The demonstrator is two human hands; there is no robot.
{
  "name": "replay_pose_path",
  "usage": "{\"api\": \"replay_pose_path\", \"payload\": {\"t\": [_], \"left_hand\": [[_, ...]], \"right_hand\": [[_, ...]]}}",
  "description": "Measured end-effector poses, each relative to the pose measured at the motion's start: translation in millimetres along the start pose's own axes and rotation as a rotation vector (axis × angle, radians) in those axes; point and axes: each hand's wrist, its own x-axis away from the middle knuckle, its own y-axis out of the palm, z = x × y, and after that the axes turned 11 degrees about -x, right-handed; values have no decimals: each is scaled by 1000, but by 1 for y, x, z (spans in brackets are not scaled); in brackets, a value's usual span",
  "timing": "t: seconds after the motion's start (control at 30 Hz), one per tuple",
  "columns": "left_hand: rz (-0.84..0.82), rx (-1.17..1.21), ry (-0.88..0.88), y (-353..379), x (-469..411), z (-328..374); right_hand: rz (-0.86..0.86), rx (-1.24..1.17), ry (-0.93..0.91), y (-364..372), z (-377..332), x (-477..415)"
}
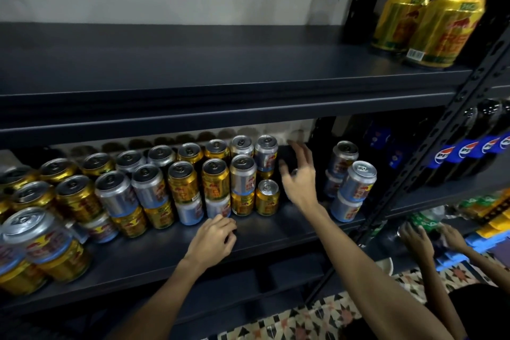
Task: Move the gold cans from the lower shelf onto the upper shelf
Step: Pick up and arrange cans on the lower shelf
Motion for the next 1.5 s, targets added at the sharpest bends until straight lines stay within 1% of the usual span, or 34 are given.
{"api": "replay_pose_path", "payload": {"t": [0.13,0.2,0.33,0.43,0.63,0.73,0.87,0.93,1.0,1.17,1.37,1.5], "left_hand": [[-6,-7,-6,0,0,0],[-10,-8,-11,0,-1,0],[-20,-12,-14,1,-1,-1],[-18,-4,-21,3,0,-1],[-13,-5,-15,2,-1,-1],[-18,3,-16,2,0,-2],[-9,9,-7,2,1,-1],[-5,9,-6,1,0,-1],[-10,6,-4,1,0,-1],[-14,16,6,1,-1,-2],[-15,20,-1,3,0,-3],[0,21,1,3,0,-3]], "right_hand": [[-271,17,-5,20,-1,-17],[-330,54,34,30,4,-23],[-306,124,157,41,10,-28],[-291,155,150,41,8,-28],[-298,126,164,38,-2,-32],[-223,56,159,28,-6,-29],[-70,-14,50,-1,-3,-21],[-11,19,66,-17,1,-20],[29,74,123,-31,5,-18],[3,118,225,-47,11,-6],[-59,155,204,-44,8,-2],[-48,173,208,-44,11,-1]]}}
